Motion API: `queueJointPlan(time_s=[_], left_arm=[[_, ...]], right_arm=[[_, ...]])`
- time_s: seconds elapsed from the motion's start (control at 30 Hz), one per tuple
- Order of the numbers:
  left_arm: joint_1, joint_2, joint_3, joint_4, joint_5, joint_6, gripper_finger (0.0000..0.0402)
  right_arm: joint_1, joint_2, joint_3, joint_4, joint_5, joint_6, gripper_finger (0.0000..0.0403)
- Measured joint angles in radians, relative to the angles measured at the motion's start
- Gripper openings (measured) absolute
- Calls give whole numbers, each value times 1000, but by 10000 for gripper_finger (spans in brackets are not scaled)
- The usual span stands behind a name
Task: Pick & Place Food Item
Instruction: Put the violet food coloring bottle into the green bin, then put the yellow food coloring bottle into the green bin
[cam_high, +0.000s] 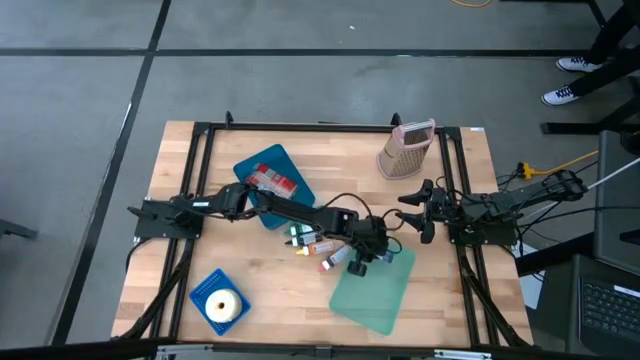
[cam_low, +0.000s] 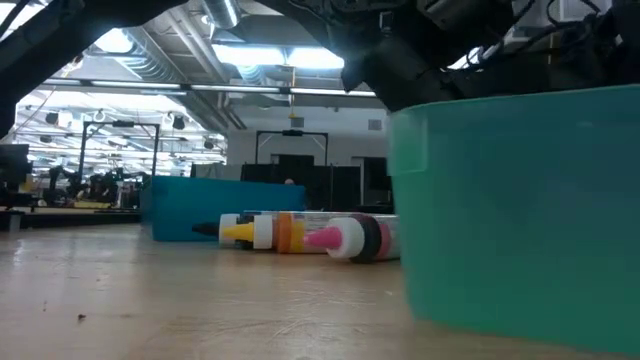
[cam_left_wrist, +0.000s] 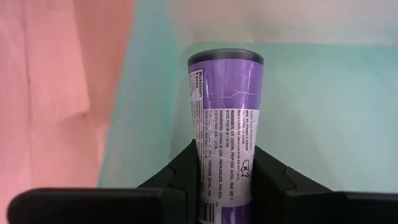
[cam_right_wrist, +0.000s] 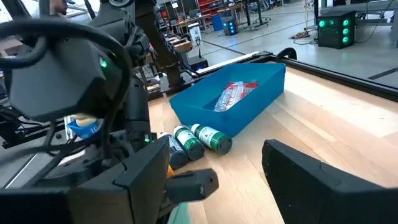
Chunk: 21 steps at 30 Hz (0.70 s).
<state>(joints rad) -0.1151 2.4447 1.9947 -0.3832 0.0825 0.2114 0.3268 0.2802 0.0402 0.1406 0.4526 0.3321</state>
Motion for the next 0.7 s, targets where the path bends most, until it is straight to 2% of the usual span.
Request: queueJointPlan(time_s=[0.13, 0.33, 0.43, 0.57, 0.7], left_arm=[[0, -15, 1, -9, -1, 44, 98], [-13, -37, 1, 12, -10, 52, 203], [-19, -45, 2, 26, -12, 69, 234], [-25, -45, 2, 19, -39, 95, 244], [-43, -74, 0, -11, -94, 99, 235]], right_arm=[[0, 0, 0, 0, 0, 0, 254], [0, 0, 0, 0, 0, 0, 254], [0, 0, 0, 0, 1, 0, 254], [0, 0, 0, 0, 1, 0, 254], [0, 0, 0, -1, 1, 0, 254]])
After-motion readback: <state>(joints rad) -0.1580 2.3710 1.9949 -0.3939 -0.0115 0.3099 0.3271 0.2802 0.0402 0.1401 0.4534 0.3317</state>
